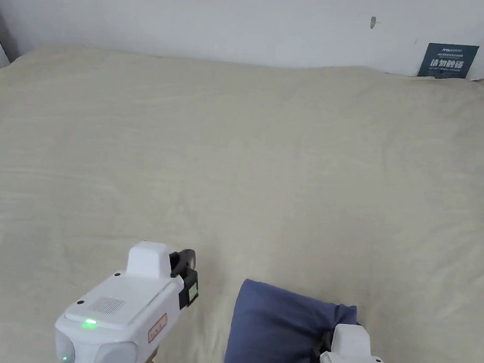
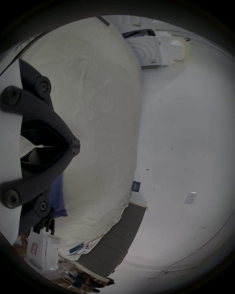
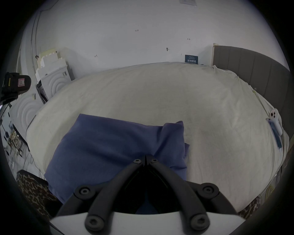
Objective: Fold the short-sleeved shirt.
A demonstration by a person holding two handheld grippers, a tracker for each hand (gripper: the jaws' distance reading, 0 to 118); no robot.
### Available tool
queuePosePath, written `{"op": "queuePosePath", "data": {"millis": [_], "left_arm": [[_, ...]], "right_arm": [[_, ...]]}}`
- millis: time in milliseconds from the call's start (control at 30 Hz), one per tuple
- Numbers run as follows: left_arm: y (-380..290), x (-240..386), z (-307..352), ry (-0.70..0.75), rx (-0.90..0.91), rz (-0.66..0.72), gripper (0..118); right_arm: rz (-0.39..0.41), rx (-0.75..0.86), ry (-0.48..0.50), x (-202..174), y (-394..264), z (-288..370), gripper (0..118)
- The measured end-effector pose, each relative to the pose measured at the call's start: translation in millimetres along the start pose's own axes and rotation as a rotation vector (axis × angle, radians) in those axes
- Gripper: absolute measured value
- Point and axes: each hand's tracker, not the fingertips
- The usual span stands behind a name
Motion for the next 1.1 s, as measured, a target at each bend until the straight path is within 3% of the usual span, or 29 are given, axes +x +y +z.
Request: {"op": "queuePosePath", "data": {"millis": [67,133,167,200,233,300,500,600,667,733,867,1000,1100], "left_arm": [[-5.3,0.9,-13.2,-0.053,-0.092,0.042,6],[-11.3,0.3,-30.7,-0.103,-0.2,0.112,22],[-14.1,-0.6,-39.9,-0.122,-0.261,0.148,36],[-17.5,-1.5,-49.5,-0.143,-0.326,0.188,61],[-21.4,-2.7,-60.2,-0.163,-0.395,0.217,77],[-30.1,-4.9,-78.2,-0.2,-0.487,0.241,95],[-41.3,-9.5,-111.8,-0.273,-0.566,0.246,95],[-41.3,-11.6,-125.4,-0.364,-0.636,0.278,82],[-42.3,-12.4,-131.8,-0.421,-0.635,0.283,80],[-44.5,-12.9,-137.7,-0.446,-0.659,0.276,62],[-45.6,-21.2,-141.0,-0.468,-0.667,0.289,50],[-44.8,-17.4,-137.6,-0.47,-0.665,0.29,27],[-36.3,-9.6,-128.0,-0.458,-0.627,0.242,20]], "right_arm": [[0.037,-0.002,-0.002,-0.8,0.0,-0.7,0],[0.028,0.001,0.005,0.5,-0.3,1.1,0],[0.028,0.001,0.01,1.9,-0.3,1.4,0],[0.031,-0.001,0.016,3.1,0.3,1.5,0],[0.033,-0.003,0.02,3.6,1.1,1.4,0],[0.035,-0.008,0.026,4.5,2.2,2.4,0],[0.041,-0.008,0.036,6.5,1.1,3.1,0],[0.04,-0.01,0.04,7.4,1.3,3.3,0],[0.037,-0.011,0.042,7.8,1.4,3.4,0],[0.034,-0.012,0.044,8.4,1.6,3.5,0],[0.024,-0.014,0.056,11.1,1.8,2.9,0],[0.026,-0.017,0.072,13.4,4.1,4.1,0],[0.02,-0.024,0.086,17.1,11.4,7.3,0]]}}
